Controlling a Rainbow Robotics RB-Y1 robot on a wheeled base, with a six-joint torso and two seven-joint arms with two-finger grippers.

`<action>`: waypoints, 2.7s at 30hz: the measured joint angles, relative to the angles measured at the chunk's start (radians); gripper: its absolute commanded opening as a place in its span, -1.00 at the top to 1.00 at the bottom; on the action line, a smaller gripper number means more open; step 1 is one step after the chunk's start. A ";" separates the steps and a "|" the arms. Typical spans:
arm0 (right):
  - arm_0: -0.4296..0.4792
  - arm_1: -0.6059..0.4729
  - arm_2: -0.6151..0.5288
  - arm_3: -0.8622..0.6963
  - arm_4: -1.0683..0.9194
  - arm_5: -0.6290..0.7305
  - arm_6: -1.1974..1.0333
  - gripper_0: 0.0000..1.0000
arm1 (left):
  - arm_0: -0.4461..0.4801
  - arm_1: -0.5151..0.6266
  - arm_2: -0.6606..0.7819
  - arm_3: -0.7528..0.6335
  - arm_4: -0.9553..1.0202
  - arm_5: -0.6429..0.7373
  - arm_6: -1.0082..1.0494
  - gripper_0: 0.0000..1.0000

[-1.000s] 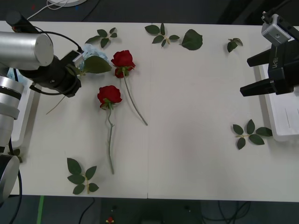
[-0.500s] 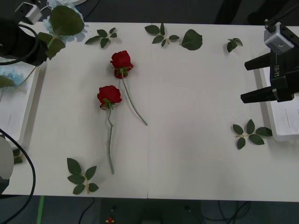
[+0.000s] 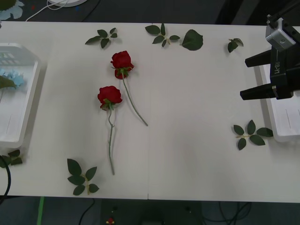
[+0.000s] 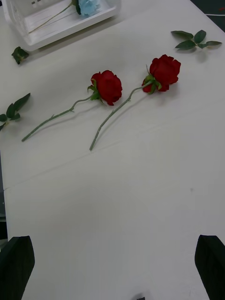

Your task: Place the red flowers into the right box and the blue flowers into the left box. If a person shows an open palm, hand one flower to the person first, then continue sorting.

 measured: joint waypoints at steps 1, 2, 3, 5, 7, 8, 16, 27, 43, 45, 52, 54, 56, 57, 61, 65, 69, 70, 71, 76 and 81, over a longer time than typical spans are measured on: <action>0.000 0.000 0.000 0.000 0.000 0.000 0.000 -1.00 | 0.021 0.026 0.013 0.000 0.019 0.000 0.000 1.00; 0.000 0.000 0.000 0.000 0.000 0.000 0.000 -1.00 | 0.042 0.049 0.027 0.000 0.042 -0.001 0.000 1.00; 0.000 0.000 0.000 0.000 0.000 0.000 0.000 -1.00 | 0.066 0.073 0.043 0.000 0.060 -0.002 0.000 1.00; 0.000 0.000 0.000 0.000 0.000 0.000 0.000 -1.00 | 0.119 0.116 0.082 0.000 0.089 -0.018 0.000 1.00; 0.000 0.000 0.000 0.000 -0.001 0.000 0.000 -1.00 | 0.171 0.150 0.116 0.003 0.115 -0.050 0.000 1.00; 0.000 0.000 0.000 0.000 -0.001 -0.001 0.000 -1.00 | 0.197 0.165 0.130 0.011 0.129 -0.075 0.000 1.00; 0.000 0.000 0.000 0.000 -0.012 -0.021 0.000 -1.00 | 0.348 0.234 0.129 0.187 0.251 -0.352 -0.007 1.00; 0.000 0.000 0.000 0.000 -0.014 -0.022 0.000 -1.00 | 0.363 0.238 -0.138 0.471 0.249 -0.686 -0.074 1.00; 0.000 0.000 0.000 0.000 -0.014 -0.022 0.000 -1.00 | 0.375 0.238 -0.205 0.592 0.238 -0.807 -0.074 -1.00; 0.000 0.000 0.000 0.000 -0.014 -0.022 0.000 -1.00 | 0.377 0.238 -0.215 0.592 0.240 -0.817 -0.074 -1.00; 0.000 0.000 0.000 0.000 -0.014 -0.022 0.001 -1.00 | 0.377 0.238 -0.222 0.592 0.249 -0.830 -0.074 -1.00; 0.000 0.000 0.000 0.000 -0.014 -0.022 0.001 -1.00 | 0.377 0.238 -0.222 0.592 0.260 -0.830 -0.074 -1.00; 0.000 0.000 0.000 0.000 -0.014 -0.022 0.001 -1.00 | 0.377 0.238 -0.222 0.591 0.272 -0.831 -0.075 -1.00; 0.000 0.000 0.000 0.000 -0.014 -0.022 0.001 -1.00 | 0.377 0.238 -0.222 0.589 0.278 -0.831 -0.075 -1.00; 0.000 0.000 0.000 0.000 -0.014 -0.022 0.001 -1.00 | 0.377 0.238 -0.222 0.549 0.301 -0.821 -0.075 -1.00; 0.000 0.000 0.000 0.000 -0.014 -0.022 0.001 -1.00 | 0.370 0.239 -0.217 0.456 0.312 -0.690 -0.075 -1.00; 0.000 0.000 0.000 0.000 -0.014 -0.022 0.001 -1.00 | 0.308 0.239 -0.183 0.407 0.332 -0.482 -0.075 -1.00; 0.000 0.000 0.000 0.000 -0.014 -0.022 0.001 -1.00 | 0.283 0.239 -0.171 0.404 0.343 -0.427 -0.075 -1.00; 0.000 0.000 0.000 0.000 -0.014 -0.022 0.001 -1.00 | 0.258 0.239 -0.161 0.404 0.352 -0.382 -0.075 -1.00; 0.000 0.000 0.000 0.000 -0.014 -0.022 0.001 -1.00 | 0.141 0.238 -0.156 0.404 0.410 -0.184 -0.069 -1.00; 0.000 0.000 0.000 0.000 -0.014 -0.022 0.001 -1.00 | 0.072 0.222 -0.203 0.361 0.421 -0.098 0.081 -1.00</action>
